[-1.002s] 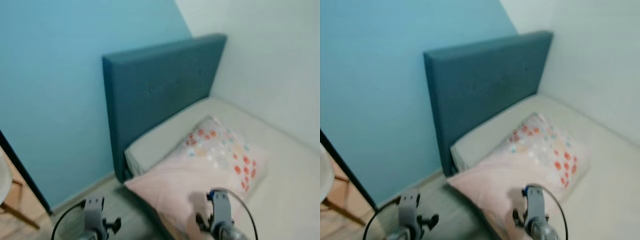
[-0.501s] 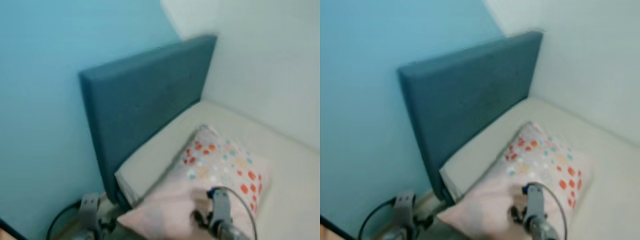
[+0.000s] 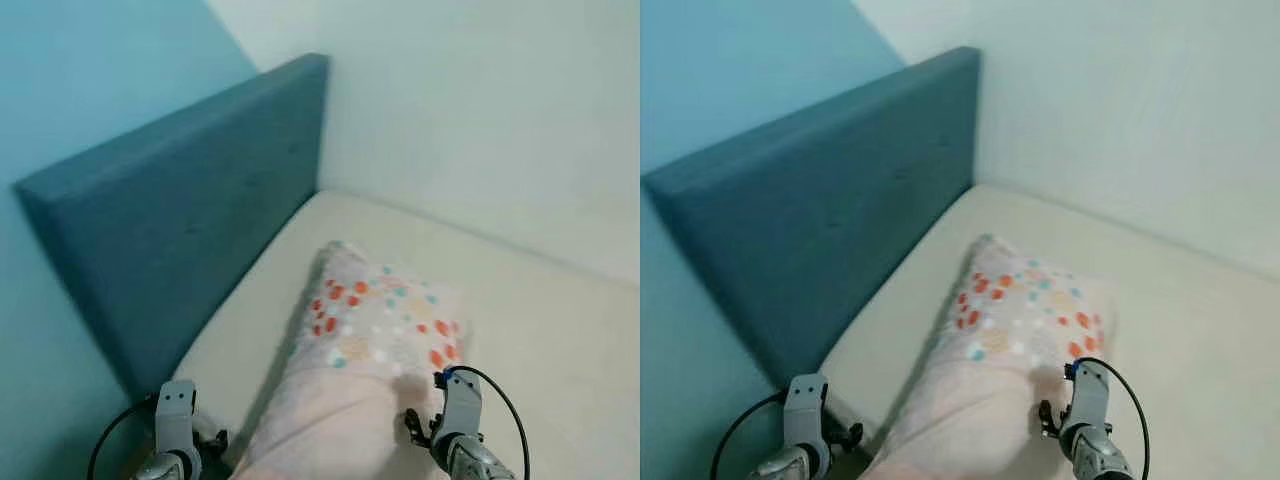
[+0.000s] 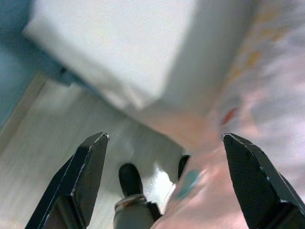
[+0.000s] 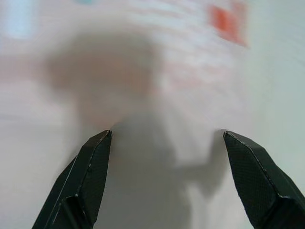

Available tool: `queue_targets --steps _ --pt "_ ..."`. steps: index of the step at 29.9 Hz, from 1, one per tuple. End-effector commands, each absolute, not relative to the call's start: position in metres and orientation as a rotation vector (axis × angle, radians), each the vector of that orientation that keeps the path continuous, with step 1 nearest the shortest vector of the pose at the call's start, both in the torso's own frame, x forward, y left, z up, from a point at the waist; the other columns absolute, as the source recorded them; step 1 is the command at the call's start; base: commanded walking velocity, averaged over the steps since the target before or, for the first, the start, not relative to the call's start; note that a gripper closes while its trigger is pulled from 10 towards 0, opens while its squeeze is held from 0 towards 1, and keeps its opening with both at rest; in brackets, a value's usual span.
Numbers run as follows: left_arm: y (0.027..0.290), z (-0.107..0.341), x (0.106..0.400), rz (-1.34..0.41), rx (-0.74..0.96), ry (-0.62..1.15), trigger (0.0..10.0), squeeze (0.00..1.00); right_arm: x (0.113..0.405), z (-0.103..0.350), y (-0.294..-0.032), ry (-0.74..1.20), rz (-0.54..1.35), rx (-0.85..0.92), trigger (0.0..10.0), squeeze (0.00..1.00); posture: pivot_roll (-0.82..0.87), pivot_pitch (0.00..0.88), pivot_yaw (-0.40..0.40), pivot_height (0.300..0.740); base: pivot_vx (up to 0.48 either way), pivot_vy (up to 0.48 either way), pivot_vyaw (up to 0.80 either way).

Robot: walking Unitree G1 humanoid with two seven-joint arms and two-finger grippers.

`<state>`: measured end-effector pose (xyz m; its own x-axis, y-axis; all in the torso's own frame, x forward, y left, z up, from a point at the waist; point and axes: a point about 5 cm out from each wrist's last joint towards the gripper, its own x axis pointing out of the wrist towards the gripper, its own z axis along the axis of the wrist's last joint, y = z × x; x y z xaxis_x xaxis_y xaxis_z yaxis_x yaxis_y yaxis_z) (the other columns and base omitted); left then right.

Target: Clean up the room

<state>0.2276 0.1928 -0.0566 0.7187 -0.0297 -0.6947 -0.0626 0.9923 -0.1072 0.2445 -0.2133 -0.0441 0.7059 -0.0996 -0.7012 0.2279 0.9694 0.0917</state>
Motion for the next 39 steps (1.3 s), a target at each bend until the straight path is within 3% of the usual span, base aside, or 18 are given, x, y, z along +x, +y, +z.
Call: queue_targets --steps 1,15,22,28,39 --pt "0.190 -0.059 0.225 -0.002 -0.113 0.785 10.0 0.00 0.237 -0.048 -0.221 0.787 -0.217 0.183 10.0 0.00 -0.03 0.000 -0.065 0.740 0.000 0.000 -0.80" --pt "0.196 -0.054 0.232 0.039 -0.095 0.766 10.0 0.00 0.234 -0.050 -0.222 0.783 -0.237 0.209 10.0 0.00 -0.03 0.000 -0.059 0.740 0.000 0.000 -0.80" --pt "0.210 -0.051 0.234 0.142 -0.090 0.763 10.0 0.00 0.236 -0.049 -0.219 0.762 -0.230 0.218 10.0 0.00 -0.04 0.000 -0.061 0.740 0.000 0.071 0.00" --pt "0.214 -0.050 0.234 0.161 -0.099 0.755 10.0 0.00 0.235 -0.049 -0.219 0.759 -0.230 0.223 10.0 0.00 -0.04 0.000 -0.059 0.740 0.000 0.479 0.00" --pt "0.199 -0.050 0.237 0.090 -0.115 0.744 10.0 0.00 0.233 -0.051 -0.217 0.767 -0.230 0.221 10.0 0.00 -0.05 0.000 -0.057 0.740 0.000 0.117 0.00"
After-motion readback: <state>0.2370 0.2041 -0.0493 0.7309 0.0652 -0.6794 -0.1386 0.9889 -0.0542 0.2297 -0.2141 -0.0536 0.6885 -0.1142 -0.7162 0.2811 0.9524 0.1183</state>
